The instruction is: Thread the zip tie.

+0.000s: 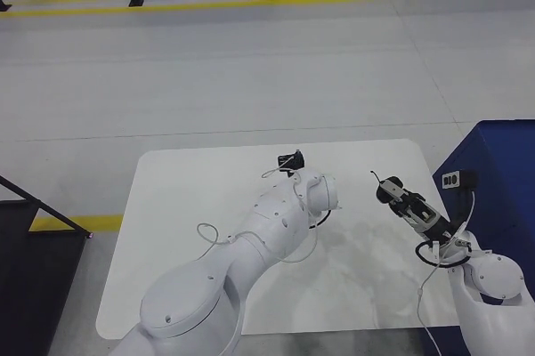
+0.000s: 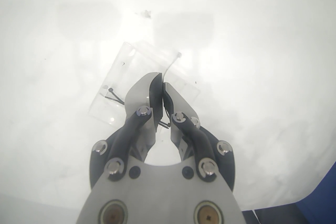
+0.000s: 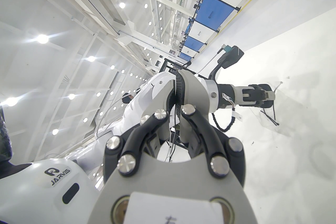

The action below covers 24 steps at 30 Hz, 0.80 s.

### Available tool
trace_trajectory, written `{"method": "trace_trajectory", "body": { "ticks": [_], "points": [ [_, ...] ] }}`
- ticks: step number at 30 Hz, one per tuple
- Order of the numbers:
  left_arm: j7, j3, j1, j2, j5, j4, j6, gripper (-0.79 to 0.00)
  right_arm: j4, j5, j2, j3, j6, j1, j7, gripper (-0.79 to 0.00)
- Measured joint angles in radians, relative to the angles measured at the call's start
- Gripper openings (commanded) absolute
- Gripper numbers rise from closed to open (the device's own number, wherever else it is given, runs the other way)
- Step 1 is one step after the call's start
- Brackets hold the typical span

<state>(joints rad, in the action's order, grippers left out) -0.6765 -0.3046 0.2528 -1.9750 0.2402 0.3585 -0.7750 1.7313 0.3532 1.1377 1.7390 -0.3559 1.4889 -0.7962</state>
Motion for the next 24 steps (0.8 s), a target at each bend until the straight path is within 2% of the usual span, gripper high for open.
{"method": "trace_trajectory", "body": {
  "ticks": [6,13,16,18,21,23,24],
  "points": [
    [0.066,-0.047,0.016,0.038,0.015,0.124,-0.097,-0.785,0.000,0.000,0.000,0.000,0.000,0.000,0.000,-0.785],
    [0.072,-0.050,0.019,0.040,0.014,0.132,-0.094,-0.785,0.008,0.002,-0.002,0.000,0.024,0.003,-0.010,-0.785],
    [0.136,-0.084,0.034,0.050,0.000,0.180,-0.008,-0.785,-0.003,0.054,-0.013,0.040,0.172,-0.014,-0.073,-0.785],
    [0.208,-0.125,0.050,0.066,-0.010,0.221,0.060,-0.785,-0.029,0.110,-0.026,0.089,0.301,-0.041,-0.161,-0.785],
    [0.281,-0.186,0.094,0.100,-0.022,0.300,0.165,-0.785,-0.086,0.160,-0.046,0.160,0.457,-0.080,-0.273,-0.785],
    [0.289,-0.234,0.129,0.130,-0.030,0.351,0.244,-0.785,-0.121,0.166,-0.059,0.189,0.569,-0.108,-0.342,-0.785],
    [0.287,-0.244,0.136,0.136,-0.030,0.361,0.264,-0.785,-0.133,0.165,-0.064,0.198,0.603,-0.120,-0.362,-0.785]
  ]
}}
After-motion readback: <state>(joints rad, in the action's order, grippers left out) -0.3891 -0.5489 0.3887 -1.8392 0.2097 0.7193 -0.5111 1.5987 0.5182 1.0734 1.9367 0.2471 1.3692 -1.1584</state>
